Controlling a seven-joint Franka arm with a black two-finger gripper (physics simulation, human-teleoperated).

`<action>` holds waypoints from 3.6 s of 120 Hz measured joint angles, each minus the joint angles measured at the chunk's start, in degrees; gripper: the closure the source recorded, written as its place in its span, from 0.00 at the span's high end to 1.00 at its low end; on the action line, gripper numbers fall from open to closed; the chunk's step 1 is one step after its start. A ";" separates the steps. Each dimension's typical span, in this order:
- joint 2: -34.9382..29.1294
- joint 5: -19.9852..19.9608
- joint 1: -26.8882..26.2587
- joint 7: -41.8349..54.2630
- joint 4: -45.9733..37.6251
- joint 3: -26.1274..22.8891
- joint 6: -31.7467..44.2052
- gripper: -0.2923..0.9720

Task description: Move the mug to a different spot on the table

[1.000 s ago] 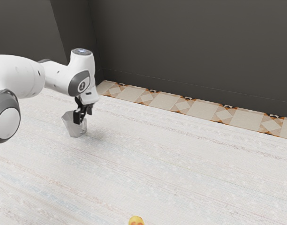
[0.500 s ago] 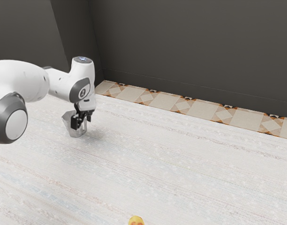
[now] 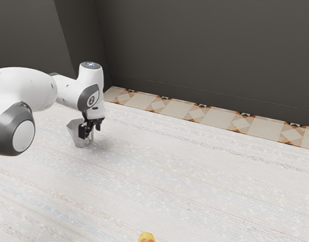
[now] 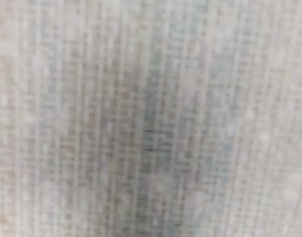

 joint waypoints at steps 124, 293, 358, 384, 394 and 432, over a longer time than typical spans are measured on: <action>0.22 -1.58 0.30 -0.79 0.13 0.01 0.50 0.21; -16.66 12.77 -19.22 -29.40 -28.13 -4.90 10.48 0.24; -18.45 7.18 -20.21 -32.45 -27.51 -4.97 8.21 0.71; -22.98 1.63 -22.47 -33.73 -19.94 -7.35 4.56 0.74; -25.47 -0.22 -19.95 -36.95 -12.16 -4.97 -0.27 0.75; -24.95 -7.71 -3.73 -56.67 7.76 -4.23 -20.45 0.75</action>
